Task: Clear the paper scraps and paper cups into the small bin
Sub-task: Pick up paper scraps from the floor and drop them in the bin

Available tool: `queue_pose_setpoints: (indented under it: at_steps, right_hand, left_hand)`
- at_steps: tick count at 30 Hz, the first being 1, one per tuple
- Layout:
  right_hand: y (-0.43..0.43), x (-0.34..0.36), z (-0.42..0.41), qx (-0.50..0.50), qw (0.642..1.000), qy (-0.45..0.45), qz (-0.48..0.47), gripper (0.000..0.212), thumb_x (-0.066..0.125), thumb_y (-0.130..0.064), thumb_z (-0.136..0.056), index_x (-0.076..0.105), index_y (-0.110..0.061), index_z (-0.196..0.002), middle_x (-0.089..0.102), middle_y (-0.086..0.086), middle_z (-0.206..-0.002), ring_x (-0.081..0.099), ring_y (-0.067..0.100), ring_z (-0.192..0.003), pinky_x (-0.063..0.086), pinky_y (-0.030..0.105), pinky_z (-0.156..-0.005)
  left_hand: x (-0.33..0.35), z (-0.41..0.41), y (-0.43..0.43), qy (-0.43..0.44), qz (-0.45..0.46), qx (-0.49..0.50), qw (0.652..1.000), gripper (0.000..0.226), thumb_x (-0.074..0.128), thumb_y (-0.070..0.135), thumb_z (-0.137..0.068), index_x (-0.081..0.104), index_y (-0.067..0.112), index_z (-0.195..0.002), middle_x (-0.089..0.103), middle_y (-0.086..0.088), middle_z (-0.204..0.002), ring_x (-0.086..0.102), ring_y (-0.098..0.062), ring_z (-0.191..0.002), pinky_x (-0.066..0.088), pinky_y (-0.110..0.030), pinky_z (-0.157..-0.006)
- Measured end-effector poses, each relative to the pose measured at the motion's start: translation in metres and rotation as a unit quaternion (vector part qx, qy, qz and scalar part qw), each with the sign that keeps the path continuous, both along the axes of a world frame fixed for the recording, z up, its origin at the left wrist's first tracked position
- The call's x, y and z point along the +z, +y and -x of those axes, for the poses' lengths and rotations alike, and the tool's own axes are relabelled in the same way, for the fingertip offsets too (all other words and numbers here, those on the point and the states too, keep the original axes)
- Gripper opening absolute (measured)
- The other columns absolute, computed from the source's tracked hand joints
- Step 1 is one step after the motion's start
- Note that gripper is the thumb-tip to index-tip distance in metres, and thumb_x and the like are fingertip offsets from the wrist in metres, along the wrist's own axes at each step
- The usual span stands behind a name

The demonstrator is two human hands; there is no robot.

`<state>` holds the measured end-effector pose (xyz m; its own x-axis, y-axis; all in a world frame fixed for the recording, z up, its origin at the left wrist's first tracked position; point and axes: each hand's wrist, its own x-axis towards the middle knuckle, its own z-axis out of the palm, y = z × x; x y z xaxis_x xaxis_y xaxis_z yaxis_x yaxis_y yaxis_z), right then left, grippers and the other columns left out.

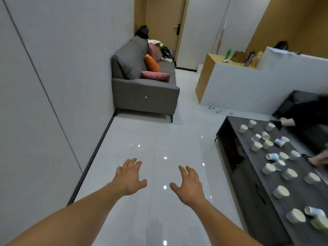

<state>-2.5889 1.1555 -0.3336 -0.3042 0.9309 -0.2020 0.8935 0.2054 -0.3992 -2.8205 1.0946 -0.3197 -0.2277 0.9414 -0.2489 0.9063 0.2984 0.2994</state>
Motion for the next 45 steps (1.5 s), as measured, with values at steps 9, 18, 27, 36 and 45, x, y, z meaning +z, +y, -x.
queue_pose_setpoints:
  at_steps: [9, 18, 27, 36, 45]
  right_hand:
    - [0.139, -0.015, -0.024, -0.111, 0.993, 0.022, 0.02, 0.08, 0.05, -0.057, -0.091, 0.012, -0.029, -0.155, 0.005, -0.001, -0.162, -0.001, 0.019, -0.149, 0.017, 0.041, -0.118]
    - [0.321, -0.015, -0.087, -0.108, 0.993, 0.028, 0.036, 0.08, 0.051, -0.056, -0.091, 0.01, -0.03, -0.155, 0.001, -0.004, -0.163, -0.004, 0.019, -0.149, 0.014, 0.041, -0.118]
    - [0.504, 0.004, -0.114, -0.127, 0.992, 0.016, 0.016, 0.079, 0.052, -0.054, -0.091, 0.011, -0.03, -0.155, 0.002, -0.002, -0.163, -0.001, 0.02, -0.149, 0.018, 0.043, -0.117]
    - [0.692, 0.007, -0.091, -0.155, 0.988, -0.013, -0.01, 0.08, 0.052, -0.056, -0.089, 0.014, -0.029, -0.154, 0.006, 0.0, -0.162, -0.002, 0.021, -0.149, 0.018, 0.045, -0.117]
    - [0.862, 0.001, -0.103, -0.18, 0.984, -0.009, 0.003, 0.08, 0.051, -0.057, -0.09, 0.012, -0.03, -0.154, 0.005, 0.0, -0.162, -0.002, 0.022, -0.149, 0.019, 0.045, -0.118]
  left_hand:
    - [0.01, -0.023, 0.206, 0.013, -0.009, -0.105, 0.994, 0.082, 0.052, 0.055, -0.086, 0.017, 0.02, -0.151, 0.009, -0.001, -0.16, 0.004, -0.021, -0.147, 0.016, -0.043, -0.117]
    - [0.004, -0.098, 0.383, -0.011, 0.003, -0.106, 0.994, 0.083, 0.053, 0.055, -0.086, 0.016, 0.021, -0.151, 0.008, -0.001, -0.16, 0.004, -0.02, -0.147, 0.016, -0.041, -0.118]
    - [0.008, -0.127, 0.562, -0.017, -0.01, -0.129, 0.991, 0.082, 0.054, 0.056, -0.086, 0.017, 0.022, -0.151, 0.009, -0.001, -0.16, 0.007, -0.022, -0.147, 0.017, -0.042, -0.117]
    - [0.017, -0.111, 0.786, -0.016, -0.032, -0.186, 0.982, 0.081, 0.054, 0.055, -0.085, 0.019, 0.02, -0.15, 0.012, -0.004, -0.159, 0.008, -0.024, -0.146, 0.018, -0.045, -0.117]
    - [0.014, -0.136, 0.973, 0.003, -0.024, -0.227, 0.974, 0.083, 0.055, 0.056, -0.084, 0.02, 0.02, -0.15, 0.013, -0.004, -0.159, 0.01, -0.024, -0.146, 0.018, -0.046, -0.116]
